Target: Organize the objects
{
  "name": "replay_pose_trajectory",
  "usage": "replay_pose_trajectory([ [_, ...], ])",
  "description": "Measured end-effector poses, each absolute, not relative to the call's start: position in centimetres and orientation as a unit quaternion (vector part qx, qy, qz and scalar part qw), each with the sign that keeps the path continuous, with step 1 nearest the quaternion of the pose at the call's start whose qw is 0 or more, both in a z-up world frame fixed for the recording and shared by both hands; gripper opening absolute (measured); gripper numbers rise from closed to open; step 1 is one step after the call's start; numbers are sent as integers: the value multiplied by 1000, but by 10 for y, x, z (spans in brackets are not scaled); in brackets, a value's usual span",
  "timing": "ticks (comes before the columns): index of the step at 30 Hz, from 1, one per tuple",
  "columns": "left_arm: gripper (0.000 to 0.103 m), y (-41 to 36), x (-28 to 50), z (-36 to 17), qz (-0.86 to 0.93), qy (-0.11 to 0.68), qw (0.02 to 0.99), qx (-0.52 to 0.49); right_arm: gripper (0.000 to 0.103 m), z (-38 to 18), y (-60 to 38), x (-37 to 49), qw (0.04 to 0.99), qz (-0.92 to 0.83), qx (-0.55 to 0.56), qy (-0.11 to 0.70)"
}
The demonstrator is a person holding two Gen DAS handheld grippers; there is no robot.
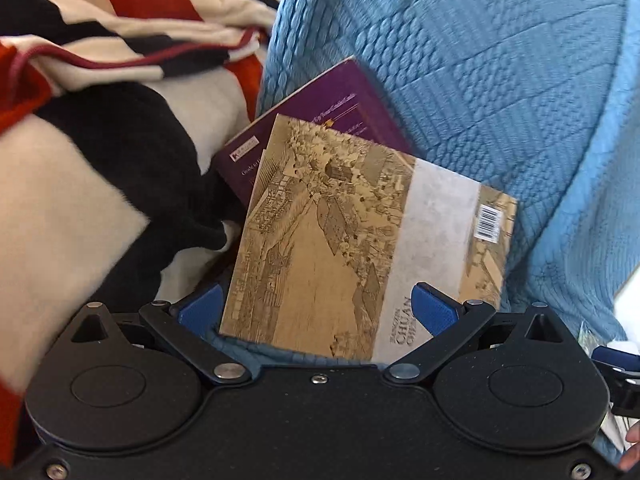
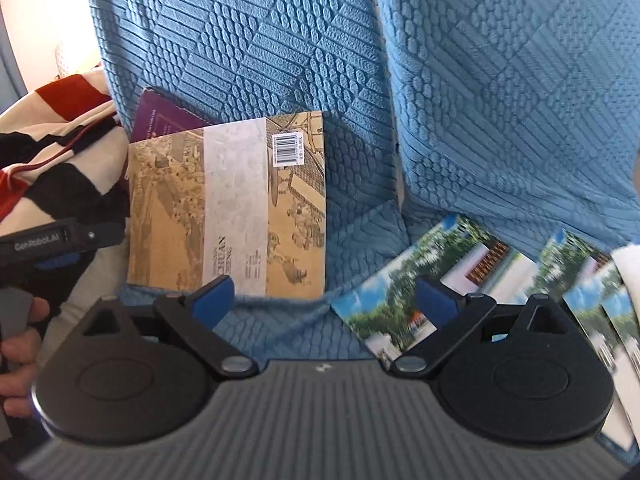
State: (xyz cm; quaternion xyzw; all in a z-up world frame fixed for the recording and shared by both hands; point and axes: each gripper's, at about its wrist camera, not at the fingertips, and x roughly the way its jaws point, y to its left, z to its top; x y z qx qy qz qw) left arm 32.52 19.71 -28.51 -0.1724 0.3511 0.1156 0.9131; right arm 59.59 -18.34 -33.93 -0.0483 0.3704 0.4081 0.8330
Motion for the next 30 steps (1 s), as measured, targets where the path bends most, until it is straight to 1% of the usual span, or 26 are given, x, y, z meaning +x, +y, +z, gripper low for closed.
replay_pose_trajectory([
  [9, 101, 210, 376, -313, 121, 399, 898, -139, 98, -364, -141, 627, 810, 434, -47, 392],
  [19, 101, 220, 405, -334, 116, 430, 886, -130, 98, -390, -112, 653, 799, 429, -33, 420],
  [21, 103, 221, 409, -336, 119, 430, 884, -137, 98, -393, -108, 657, 796, 431, -28, 424],
  [30, 103, 236, 417, -341, 105, 429, 877, -187, 98, -406, -97, 671, 782, 444, -10, 436],
])
